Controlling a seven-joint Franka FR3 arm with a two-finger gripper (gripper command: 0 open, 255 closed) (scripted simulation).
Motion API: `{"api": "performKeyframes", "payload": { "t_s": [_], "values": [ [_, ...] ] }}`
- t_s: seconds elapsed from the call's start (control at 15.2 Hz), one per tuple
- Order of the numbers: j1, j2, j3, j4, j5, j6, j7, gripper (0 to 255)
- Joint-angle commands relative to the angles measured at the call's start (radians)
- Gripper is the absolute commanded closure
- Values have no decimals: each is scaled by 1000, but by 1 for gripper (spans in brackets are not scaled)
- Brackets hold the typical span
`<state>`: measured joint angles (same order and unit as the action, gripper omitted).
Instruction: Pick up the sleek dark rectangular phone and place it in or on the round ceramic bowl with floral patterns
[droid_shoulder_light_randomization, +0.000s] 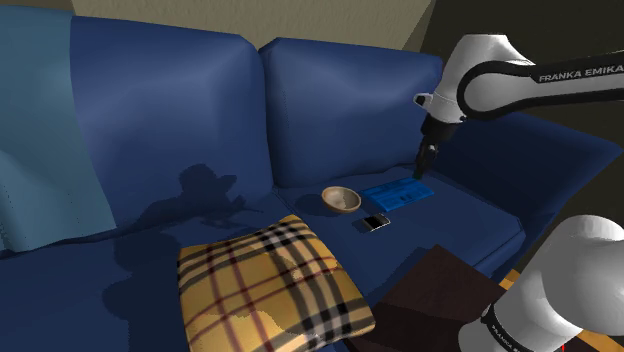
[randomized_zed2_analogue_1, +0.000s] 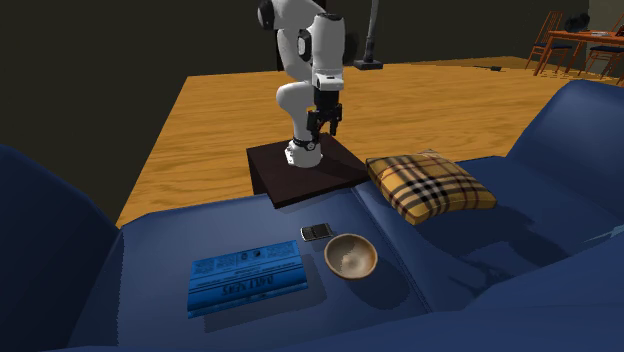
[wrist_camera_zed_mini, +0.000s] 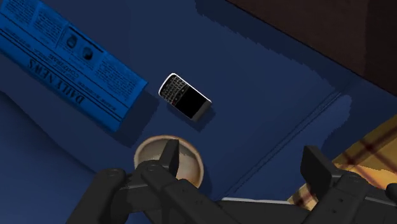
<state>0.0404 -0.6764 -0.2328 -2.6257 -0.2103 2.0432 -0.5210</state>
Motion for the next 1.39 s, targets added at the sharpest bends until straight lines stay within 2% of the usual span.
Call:
{"api": "performKeyframes", "payload": {
  "t_s": [0.0,0.4,0.66,0.86,1.06,1.19,1.32],
  "values": [
    [7,44,-47,-34,-19,75,-79,0],
    [52,256,-199,-38,-32,277,-335,0],
    [109,435,-300,-6,27,407,-539,0],
    [159,589,-361,35,139,492,-731,0],
    [179,756,-374,93,316,554,-963,0],
    [151,865,-338,142,434,579,-1114,0],
    [99,963,-280,196,521,597,-1240,0]
  ]
}}
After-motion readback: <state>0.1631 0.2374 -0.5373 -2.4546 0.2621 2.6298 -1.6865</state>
